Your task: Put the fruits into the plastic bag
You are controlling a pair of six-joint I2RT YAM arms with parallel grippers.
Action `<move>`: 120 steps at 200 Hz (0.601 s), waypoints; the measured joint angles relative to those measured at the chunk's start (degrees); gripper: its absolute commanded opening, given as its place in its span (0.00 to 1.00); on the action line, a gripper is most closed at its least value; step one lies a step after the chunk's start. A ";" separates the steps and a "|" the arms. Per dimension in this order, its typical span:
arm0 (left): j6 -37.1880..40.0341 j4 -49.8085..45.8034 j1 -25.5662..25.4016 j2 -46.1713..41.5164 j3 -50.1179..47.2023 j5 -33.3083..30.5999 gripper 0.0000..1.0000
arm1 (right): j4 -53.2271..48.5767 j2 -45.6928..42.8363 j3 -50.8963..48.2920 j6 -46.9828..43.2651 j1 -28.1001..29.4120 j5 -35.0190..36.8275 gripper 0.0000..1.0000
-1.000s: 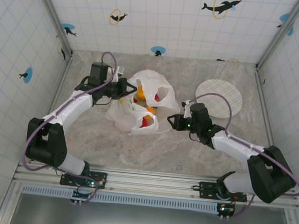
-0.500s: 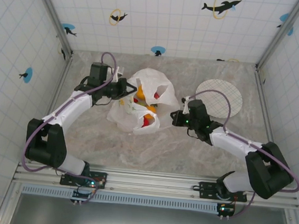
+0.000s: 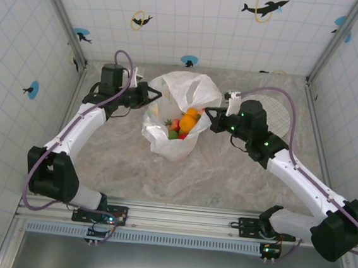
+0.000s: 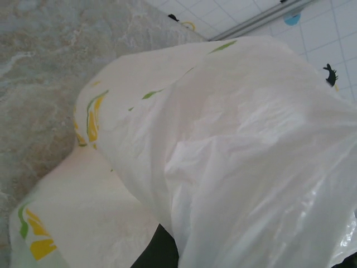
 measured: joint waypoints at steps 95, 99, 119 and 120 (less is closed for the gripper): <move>-4.24 1.31 1.11 0.00 -1.79 2.34 0.00 | -6.36 3.50 5.88 -1.44 -2.05 -1.46 0.00; -4.31 1.29 1.11 -0.07 -1.73 2.36 0.00 | -6.54 3.56 6.32 -1.42 -2.23 -1.53 0.00; -4.33 0.94 1.11 -0.28 -0.79 2.29 0.00 | -5.99 3.58 8.41 -1.25 -2.36 -2.25 0.00; -4.33 0.94 1.11 -0.33 -0.76 2.27 0.00 | -5.88 3.58 8.48 -1.25 -2.36 -2.27 0.00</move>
